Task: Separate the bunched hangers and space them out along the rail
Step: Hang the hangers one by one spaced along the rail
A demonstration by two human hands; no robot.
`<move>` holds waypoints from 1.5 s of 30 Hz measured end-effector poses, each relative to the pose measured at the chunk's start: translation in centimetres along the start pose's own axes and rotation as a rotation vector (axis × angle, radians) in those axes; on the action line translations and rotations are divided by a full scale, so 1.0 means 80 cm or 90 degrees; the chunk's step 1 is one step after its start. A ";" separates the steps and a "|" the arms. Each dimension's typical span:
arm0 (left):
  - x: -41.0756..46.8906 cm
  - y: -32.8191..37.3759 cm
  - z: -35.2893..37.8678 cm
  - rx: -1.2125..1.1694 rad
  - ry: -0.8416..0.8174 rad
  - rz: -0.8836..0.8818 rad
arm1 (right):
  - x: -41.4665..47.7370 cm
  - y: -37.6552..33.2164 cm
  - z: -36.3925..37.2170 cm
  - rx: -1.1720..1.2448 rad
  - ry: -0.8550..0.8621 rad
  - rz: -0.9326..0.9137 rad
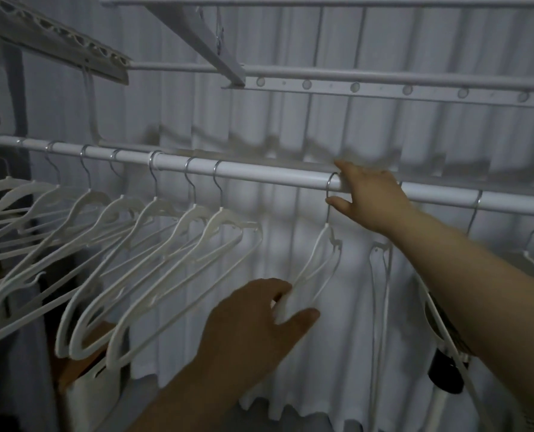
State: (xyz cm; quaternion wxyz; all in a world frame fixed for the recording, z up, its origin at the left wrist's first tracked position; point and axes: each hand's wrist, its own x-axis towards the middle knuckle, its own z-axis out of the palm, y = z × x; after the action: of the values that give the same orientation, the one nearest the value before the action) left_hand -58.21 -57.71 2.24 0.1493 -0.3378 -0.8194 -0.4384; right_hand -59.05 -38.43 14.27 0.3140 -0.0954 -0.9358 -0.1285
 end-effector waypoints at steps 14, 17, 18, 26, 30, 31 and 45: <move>0.013 -0.029 0.000 0.286 0.010 -0.041 | -0.008 0.007 0.001 -0.025 0.011 -0.007; 0.008 -0.039 -0.017 0.292 0.021 -0.089 | -0.007 0.003 0.001 -0.024 0.009 0.003; 0.007 -0.042 -0.022 0.292 0.033 -0.097 | -0.006 0.001 0.001 -0.025 0.010 0.004; 0.002 -0.054 -0.048 0.297 0.061 -0.128 | -0.003 -0.013 0.002 -0.019 0.010 0.004; 0.003 -0.059 -0.051 0.293 0.059 -0.127 | -0.001 -0.020 0.003 -0.013 0.019 0.000; 0.003 -0.060 -0.051 0.298 0.061 -0.123 | -0.001 -0.022 0.004 -0.006 0.023 0.000; -0.006 -0.057 -0.063 0.256 0.185 -0.049 | 0.005 -0.040 0.012 0.046 0.071 0.001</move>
State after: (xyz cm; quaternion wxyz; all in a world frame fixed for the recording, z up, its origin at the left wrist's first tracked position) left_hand -61.27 -63.79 2.01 0.3129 -0.2031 -0.8723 -0.3161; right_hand -60.75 -41.13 13.22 0.3693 -0.0775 -0.9207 -0.0998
